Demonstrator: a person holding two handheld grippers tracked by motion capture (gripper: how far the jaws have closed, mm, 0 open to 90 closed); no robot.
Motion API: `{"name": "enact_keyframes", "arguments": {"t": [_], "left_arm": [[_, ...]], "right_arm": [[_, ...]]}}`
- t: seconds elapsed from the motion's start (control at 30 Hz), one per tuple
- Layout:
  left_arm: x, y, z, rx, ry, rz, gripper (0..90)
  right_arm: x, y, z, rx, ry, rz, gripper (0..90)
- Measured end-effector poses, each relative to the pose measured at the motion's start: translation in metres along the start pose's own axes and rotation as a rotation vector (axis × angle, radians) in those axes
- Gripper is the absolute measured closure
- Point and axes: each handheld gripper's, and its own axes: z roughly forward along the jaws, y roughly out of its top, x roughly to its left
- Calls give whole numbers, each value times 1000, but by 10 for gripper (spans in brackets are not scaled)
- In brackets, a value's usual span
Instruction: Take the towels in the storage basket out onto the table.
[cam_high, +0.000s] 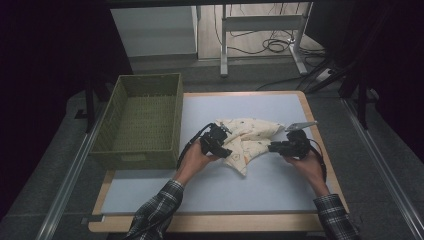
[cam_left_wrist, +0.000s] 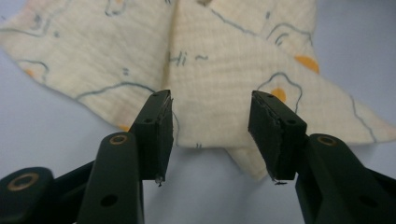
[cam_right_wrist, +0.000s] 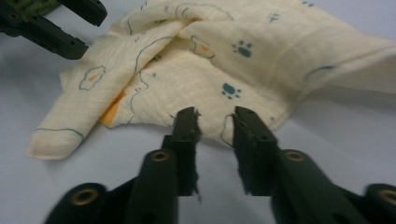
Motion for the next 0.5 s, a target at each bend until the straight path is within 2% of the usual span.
{"name": "enact_keyframes", "arguments": {"t": [0.07,0.1,0.13,0.17,0.2,0.23,0.27,0.3,0.37,0.5], "left_arm": [[2,-4,7,8,4,-11,472],[5,-6,13,15,-2,-27,484],[5,-6,13,15,-2,-27,522],[7,-8,14,-2,-30,-44,522],[9,-9,14,-13,-42,-57,566],[10,-10,14,-28,-59,-72,680],[10,-10,14,-28,-59,-72,736],[10,-11,14,-35,-69,-76,736],[9,-11,12,-47,-65,-76,834],[12,-13,7,-69,-69,-91,859]], "right_arm": [[4,0,12,11,-16,-18,593],[6,0,23,30,-37,-40,575],[6,0,23,30,-37,-40,575],[8,1,29,38,-54,-50,578],[9,1,33,45,-71,-65,617],[13,1,37,30,-106,-87,764],[13,1,37,30,-106,-87,764],[15,1,38,30,-94,-80,841],[19,3,37,52,-98,-79,870],[20,2,28,59,-94,-76,871]]}}
